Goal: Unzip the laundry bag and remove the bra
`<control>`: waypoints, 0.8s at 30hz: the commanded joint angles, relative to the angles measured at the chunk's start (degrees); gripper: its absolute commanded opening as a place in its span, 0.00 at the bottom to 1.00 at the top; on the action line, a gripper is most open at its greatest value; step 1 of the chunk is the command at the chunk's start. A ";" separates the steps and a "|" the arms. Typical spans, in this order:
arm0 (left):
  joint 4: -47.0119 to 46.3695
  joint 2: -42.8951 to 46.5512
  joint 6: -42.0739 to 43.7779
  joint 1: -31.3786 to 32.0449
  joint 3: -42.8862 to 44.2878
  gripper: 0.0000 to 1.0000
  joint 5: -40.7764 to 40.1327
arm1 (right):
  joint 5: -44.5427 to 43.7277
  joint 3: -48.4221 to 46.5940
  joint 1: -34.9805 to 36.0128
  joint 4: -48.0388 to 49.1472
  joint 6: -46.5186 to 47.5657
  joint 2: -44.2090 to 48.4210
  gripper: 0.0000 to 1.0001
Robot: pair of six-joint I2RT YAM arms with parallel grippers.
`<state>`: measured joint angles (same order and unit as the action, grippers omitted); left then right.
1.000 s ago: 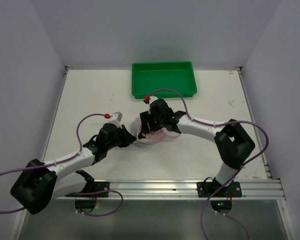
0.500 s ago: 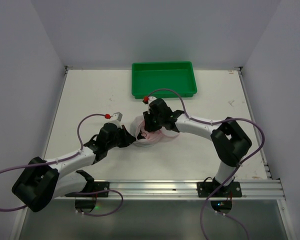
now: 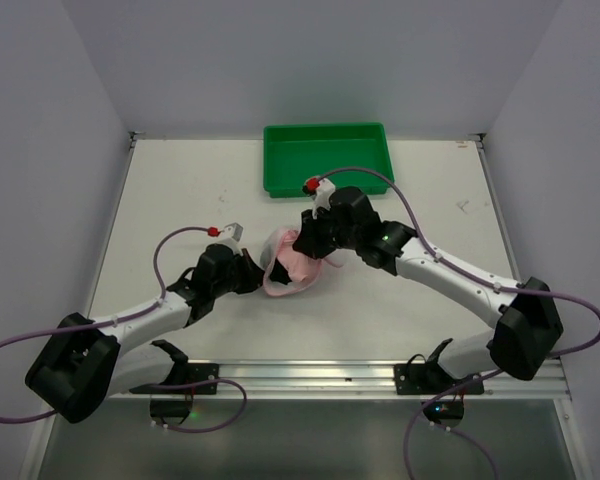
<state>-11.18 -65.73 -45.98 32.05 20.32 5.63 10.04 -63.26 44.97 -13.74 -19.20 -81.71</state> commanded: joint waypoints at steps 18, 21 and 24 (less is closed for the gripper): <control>18.13 10.27 -2.27 -1.20 16.33 0.00 2.89 | 24.57 -0.28 -0.59 -5.42 5.22 -2.31 0.00; 18.03 9.66 -2.28 -1.29 16.25 0.00 2.64 | 29.84 -0.37 -0.59 -4.99 6.10 0.05 0.00; 17.16 7.82 -2.62 -1.20 14.32 0.00 2.54 | 31.00 -1.24 -0.59 -4.81 5.84 4.35 0.00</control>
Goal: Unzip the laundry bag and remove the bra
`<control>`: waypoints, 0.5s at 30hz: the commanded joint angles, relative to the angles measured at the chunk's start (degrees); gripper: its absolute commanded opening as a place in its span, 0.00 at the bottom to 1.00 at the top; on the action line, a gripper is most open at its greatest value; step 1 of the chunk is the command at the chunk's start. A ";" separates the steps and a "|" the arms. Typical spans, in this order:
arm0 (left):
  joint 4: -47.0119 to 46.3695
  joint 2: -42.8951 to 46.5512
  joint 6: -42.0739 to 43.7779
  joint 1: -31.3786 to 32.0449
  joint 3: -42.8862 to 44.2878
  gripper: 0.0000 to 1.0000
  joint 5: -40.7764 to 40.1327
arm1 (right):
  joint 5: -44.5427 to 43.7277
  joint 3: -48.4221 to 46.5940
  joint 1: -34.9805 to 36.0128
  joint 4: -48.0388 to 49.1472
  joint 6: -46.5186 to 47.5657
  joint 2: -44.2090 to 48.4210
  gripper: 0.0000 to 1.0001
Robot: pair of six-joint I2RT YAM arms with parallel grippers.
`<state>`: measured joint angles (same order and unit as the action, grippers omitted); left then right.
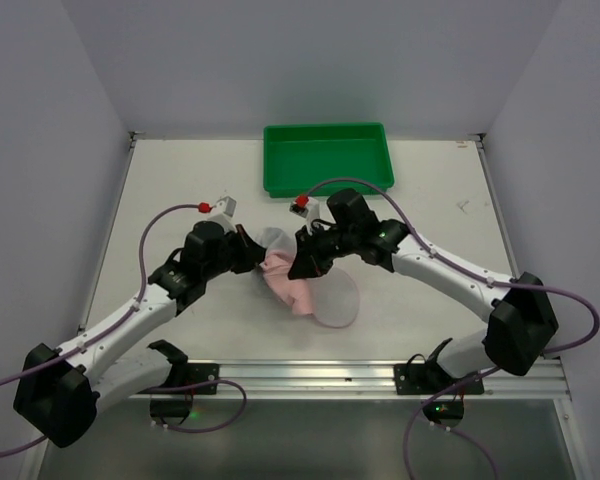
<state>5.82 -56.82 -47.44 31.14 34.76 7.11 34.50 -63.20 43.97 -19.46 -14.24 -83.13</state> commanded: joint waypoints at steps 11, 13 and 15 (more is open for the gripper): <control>-4.76 -4.00 -2.57 -0.46 -10.33 0.00 -0.88 | 3.65 -15.19 -4.23 -1.37 -2.55 13.26 0.00; -4.77 -4.61 -2.83 -0.46 -11.47 0.00 -0.79 | 2.24 -18.88 -7.47 -1.72 -3.86 13.35 0.00; -7.14 -5.14 -2.92 -0.46 -11.91 0.00 -0.88 | 3.46 -23.17 -10.03 -1.72 -4.91 12.82 0.00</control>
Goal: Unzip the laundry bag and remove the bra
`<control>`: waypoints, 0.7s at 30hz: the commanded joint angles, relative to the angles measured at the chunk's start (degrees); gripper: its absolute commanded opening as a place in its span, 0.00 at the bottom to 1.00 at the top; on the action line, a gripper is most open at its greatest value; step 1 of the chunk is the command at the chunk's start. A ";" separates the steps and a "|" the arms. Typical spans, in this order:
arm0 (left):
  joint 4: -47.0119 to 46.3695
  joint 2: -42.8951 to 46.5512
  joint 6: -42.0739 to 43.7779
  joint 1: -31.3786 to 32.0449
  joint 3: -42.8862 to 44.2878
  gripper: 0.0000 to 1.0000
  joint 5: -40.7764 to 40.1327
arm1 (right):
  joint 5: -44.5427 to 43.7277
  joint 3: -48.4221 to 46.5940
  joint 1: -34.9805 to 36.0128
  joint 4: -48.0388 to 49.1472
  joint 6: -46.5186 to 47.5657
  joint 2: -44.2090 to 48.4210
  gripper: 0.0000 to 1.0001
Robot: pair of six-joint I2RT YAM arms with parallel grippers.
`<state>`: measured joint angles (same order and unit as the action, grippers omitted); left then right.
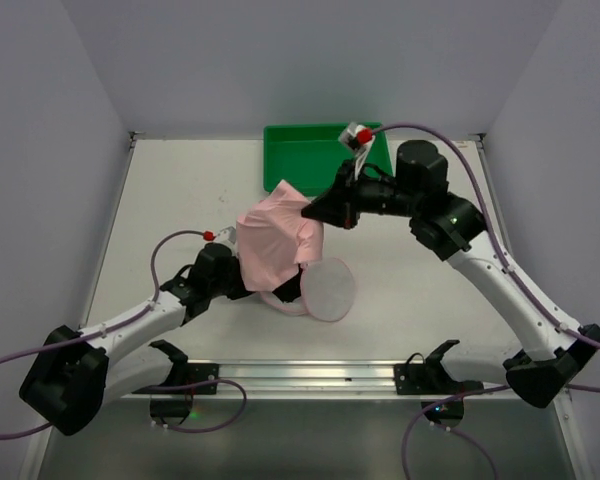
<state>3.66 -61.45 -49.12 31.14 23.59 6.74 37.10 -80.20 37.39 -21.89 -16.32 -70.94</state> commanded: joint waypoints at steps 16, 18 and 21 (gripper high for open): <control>-6.30 -2.62 -1.50 -0.46 -0.74 0.00 2.31 | -7.82 -32.03 -24.45 0.36 -5.39 -25.09 0.00; -5.95 -2.62 -1.50 -0.46 -0.57 0.00 2.57 | -9.41 -34.30 -25.69 0.36 -4.96 -28.54 0.00; -5.60 -2.62 -1.33 -0.37 -0.22 0.00 2.92 | -12.93 -36.16 -28.06 0.97 -4.69 -34.52 0.00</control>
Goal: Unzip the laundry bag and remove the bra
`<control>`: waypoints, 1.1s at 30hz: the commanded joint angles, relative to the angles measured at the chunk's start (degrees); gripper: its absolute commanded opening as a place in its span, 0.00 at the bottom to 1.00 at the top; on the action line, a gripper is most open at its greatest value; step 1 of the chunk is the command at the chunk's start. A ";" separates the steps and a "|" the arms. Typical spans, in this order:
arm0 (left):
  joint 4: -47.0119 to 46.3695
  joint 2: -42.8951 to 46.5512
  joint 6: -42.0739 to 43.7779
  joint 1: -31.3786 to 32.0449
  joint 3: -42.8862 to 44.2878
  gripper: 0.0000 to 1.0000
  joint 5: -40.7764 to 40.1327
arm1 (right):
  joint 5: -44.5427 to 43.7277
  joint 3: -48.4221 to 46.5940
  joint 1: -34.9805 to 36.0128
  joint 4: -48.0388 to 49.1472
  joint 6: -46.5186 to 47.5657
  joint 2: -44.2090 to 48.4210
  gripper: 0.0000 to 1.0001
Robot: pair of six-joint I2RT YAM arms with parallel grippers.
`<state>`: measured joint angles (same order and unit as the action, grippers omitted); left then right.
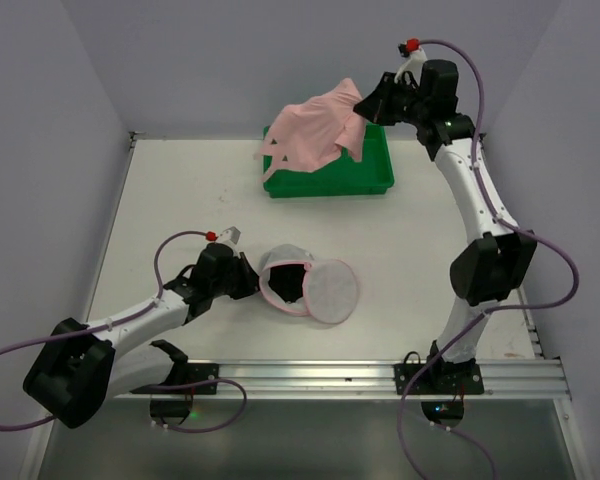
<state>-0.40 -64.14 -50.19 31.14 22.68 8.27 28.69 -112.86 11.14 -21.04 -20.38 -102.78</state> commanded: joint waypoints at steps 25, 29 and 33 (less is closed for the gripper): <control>-0.12 -1.61 1.24 -0.55 2.29 0.00 2.54 | 1.98 -12.12 -5.60 0.03 -2.29 -31.34 0.43; -0.21 -0.46 0.71 -0.55 1.93 0.00 2.27 | 2.25 -10.02 -5.34 -0.23 -1.77 -26.88 0.70; -0.39 -0.20 0.27 -0.55 1.76 0.00 2.27 | -1.25 -4.59 -3.85 -1.20 0.78 -18.18 0.82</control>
<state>-0.30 -65.45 -49.95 31.11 23.35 9.72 28.36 -120.03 6.37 -22.85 -21.41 -132.18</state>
